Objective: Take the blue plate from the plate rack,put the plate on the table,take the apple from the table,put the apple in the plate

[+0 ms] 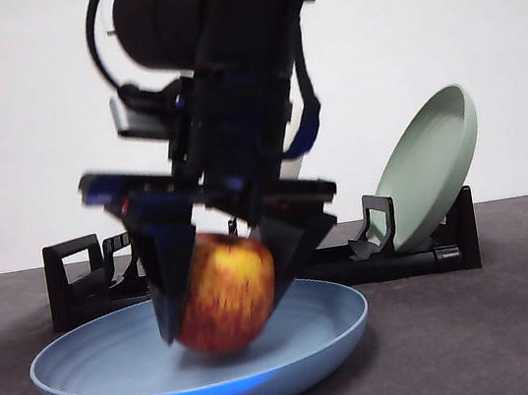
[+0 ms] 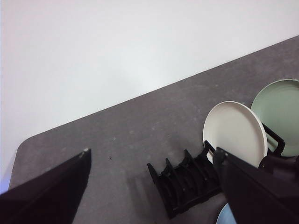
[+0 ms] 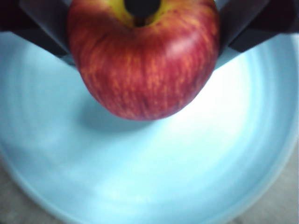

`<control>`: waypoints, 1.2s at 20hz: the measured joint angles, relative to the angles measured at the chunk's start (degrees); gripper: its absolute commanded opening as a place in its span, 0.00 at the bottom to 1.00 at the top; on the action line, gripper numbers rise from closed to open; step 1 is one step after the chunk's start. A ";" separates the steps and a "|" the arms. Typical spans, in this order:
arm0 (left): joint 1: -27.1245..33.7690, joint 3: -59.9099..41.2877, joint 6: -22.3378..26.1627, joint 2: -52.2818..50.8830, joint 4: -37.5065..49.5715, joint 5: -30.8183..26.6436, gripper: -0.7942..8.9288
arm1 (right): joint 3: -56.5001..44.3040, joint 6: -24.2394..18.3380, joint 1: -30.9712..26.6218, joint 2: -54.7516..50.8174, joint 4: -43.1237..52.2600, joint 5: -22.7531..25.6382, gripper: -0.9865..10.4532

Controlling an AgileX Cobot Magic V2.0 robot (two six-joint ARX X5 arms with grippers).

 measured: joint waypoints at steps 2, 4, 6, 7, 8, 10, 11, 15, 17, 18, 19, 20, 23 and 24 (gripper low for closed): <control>0.00 0.00 -0.04 0.00 -0.90 -0.02 0.53 | 0.00 -0.26 0.07 0.50 0.00 0.13 0.09; 0.00 0.00 -0.04 0.00 -2.03 0.00 0.53 | 0.02 -0.46 0.07 0.50 0.13 0.15 0.23; 0.00 0.00 -0.04 0.00 -2.62 -0.02 0.53 | 0.02 -0.46 0.00 0.50 0.11 0.17 0.47; 0.00 0.00 -0.04 0.00 -2.80 -0.02 0.53 | 0.02 -0.46 -0.07 0.50 0.04 0.20 0.53; 0.00 0.00 -0.04 0.00 -2.99 -0.02 0.53 | 0.02 -0.46 -0.07 0.50 0.09 0.20 0.54; 0.00 0.00 -0.07 0.00 -3.34 -0.02 0.53 | 0.02 -0.63 -0.04 0.50 0.09 0.13 0.54; 0.00 0.00 -0.09 0.00 -3.58 0.00 0.53 | 0.02 -0.66 -0.04 0.50 0.15 0.13 0.54; 0.00 0.00 -1.16 0.00 -4.83 0.00 0.53 | 0.02 -1.33 -0.11 0.39 0.20 0.11 0.53; 0.00 0.00 -1.99 0.11 -4.98 0.02 0.53 | 0.02 -2.43 -0.28 -1.60 -0.28 0.15 0.53; 0.00 0.00 -2.29 0.28 -4.98 0.02 0.53 | 0.02 -2.69 -0.44 -3.52 -0.59 0.15 0.53; 0.00 0.00 -2.86 0.59 -4.96 0.02 0.53 | 0.02 -2.95 -0.83 -6.67 -0.87 0.15 0.53; 0.00 0.00 -3.48 1.03 -4.92 0.09 0.53 | 0.04 -3.15 -1.11 -9.62 -1.27 0.17 0.53; 0.00 0.00 -4.22 3.63 -4.63 1.88 0.53 | 0.59 -4.00 -2.43 -20.26 -2.71 0.17 0.52; 0.00 0.00 -4.24 4.66 -4.33 3.28 0.53 | 0.61 -4.90 -2.91 -23.21 -3.10 0.17 0.52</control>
